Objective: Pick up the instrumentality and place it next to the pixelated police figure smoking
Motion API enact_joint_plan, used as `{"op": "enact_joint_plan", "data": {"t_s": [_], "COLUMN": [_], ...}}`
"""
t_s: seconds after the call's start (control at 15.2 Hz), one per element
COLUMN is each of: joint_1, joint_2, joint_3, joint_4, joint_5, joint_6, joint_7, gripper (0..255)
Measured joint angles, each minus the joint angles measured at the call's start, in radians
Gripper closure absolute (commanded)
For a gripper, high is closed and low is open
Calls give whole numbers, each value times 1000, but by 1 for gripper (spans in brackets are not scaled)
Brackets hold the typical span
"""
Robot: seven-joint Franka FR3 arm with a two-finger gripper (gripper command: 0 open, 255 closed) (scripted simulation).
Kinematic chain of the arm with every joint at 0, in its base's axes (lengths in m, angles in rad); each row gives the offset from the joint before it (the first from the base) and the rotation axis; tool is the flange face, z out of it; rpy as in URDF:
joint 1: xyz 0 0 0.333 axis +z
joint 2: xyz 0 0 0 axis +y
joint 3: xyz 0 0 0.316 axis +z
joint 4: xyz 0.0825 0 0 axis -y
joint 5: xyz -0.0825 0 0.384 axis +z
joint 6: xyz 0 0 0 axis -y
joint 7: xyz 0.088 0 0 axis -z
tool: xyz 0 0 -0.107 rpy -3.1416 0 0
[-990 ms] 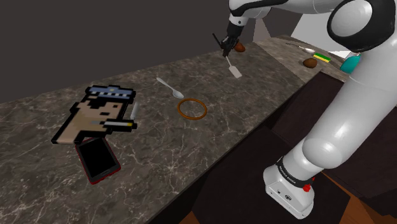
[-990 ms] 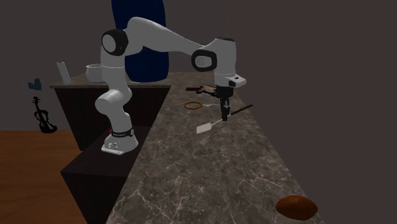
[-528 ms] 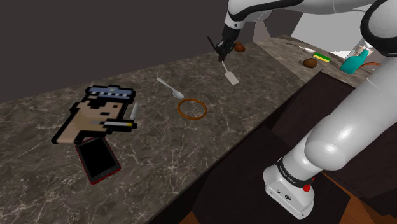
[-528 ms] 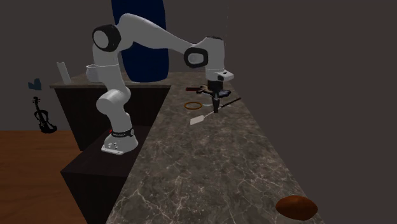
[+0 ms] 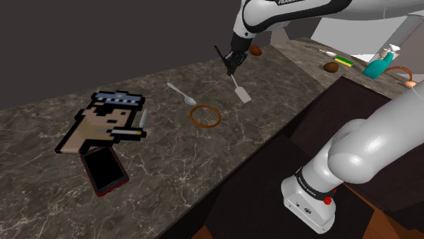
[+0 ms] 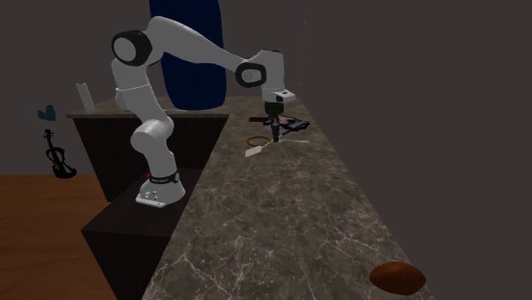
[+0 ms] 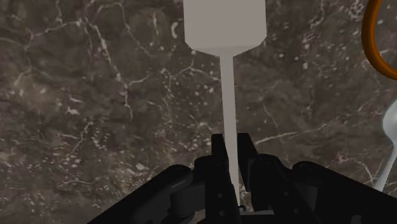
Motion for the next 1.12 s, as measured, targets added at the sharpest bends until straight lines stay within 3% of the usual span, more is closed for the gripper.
{"op": "enact_joint_plan", "data": {"t_s": [0.46, 1.12], "joint_1": [66, 173], "joint_2": [-120, -189], "joint_3": [99, 268], "joint_4": [-115, -181], "joint_5": [9, 57], "joint_6": [-6, -8], "joint_7": [160, 405], "gripper": [255, 255]}}
